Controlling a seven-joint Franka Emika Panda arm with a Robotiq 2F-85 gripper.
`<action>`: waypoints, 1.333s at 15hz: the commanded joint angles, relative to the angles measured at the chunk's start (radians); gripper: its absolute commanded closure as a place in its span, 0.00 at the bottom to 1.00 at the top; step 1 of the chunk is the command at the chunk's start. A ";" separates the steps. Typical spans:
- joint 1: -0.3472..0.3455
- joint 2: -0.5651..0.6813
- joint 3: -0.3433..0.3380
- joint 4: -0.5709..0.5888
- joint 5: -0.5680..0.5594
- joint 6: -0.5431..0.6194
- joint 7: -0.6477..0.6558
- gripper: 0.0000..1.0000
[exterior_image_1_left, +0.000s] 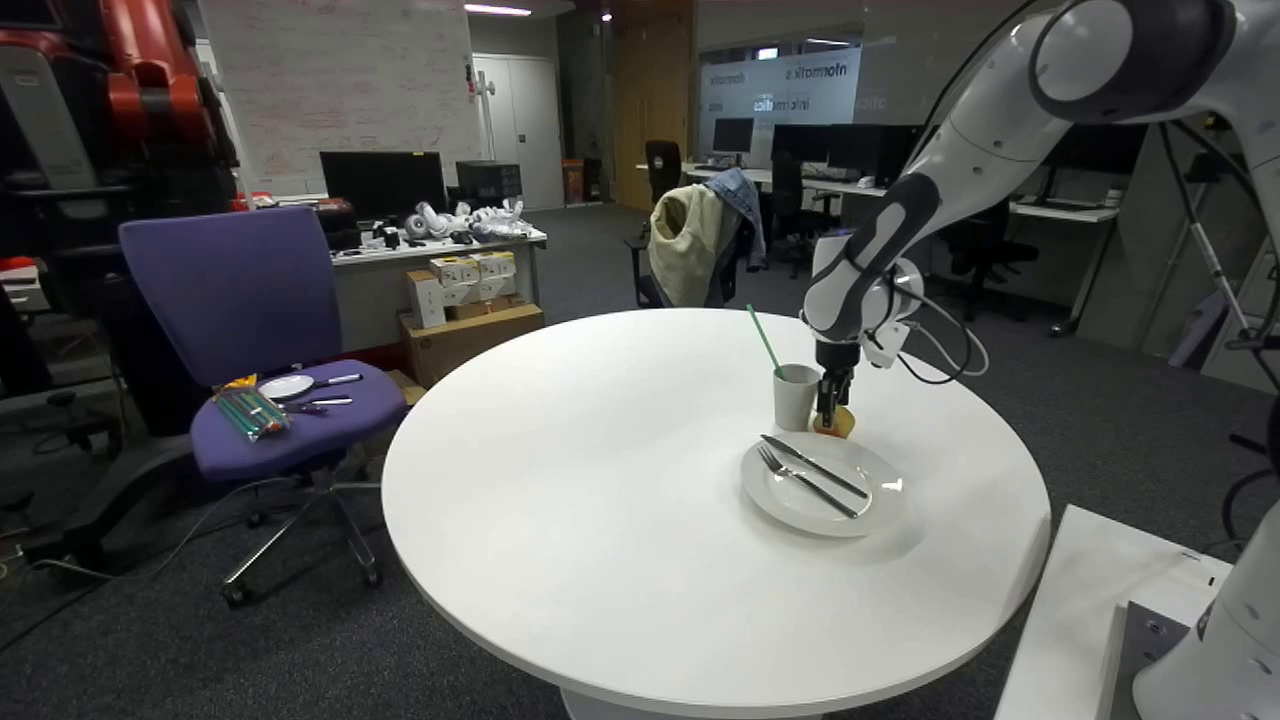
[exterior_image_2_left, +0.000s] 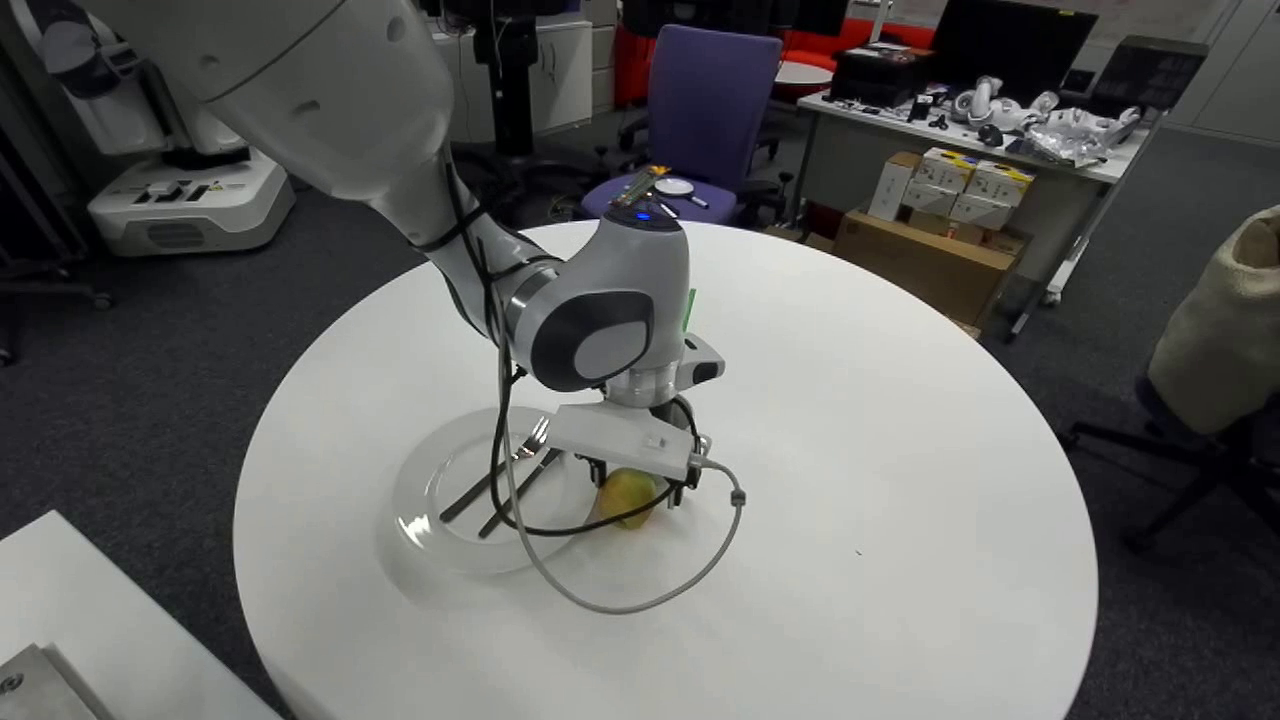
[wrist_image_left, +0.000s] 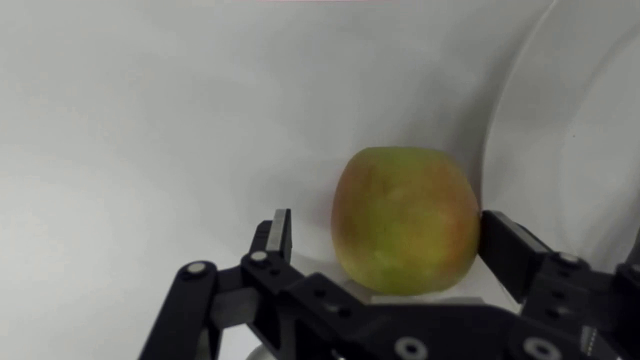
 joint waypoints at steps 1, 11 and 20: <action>-0.037 0.024 0.021 0.041 0.032 -0.037 -0.046 0.25; -0.078 0.009 0.038 -0.001 0.122 0.076 0.011 0.51; -0.142 0.004 0.088 -0.048 0.247 0.194 0.002 0.51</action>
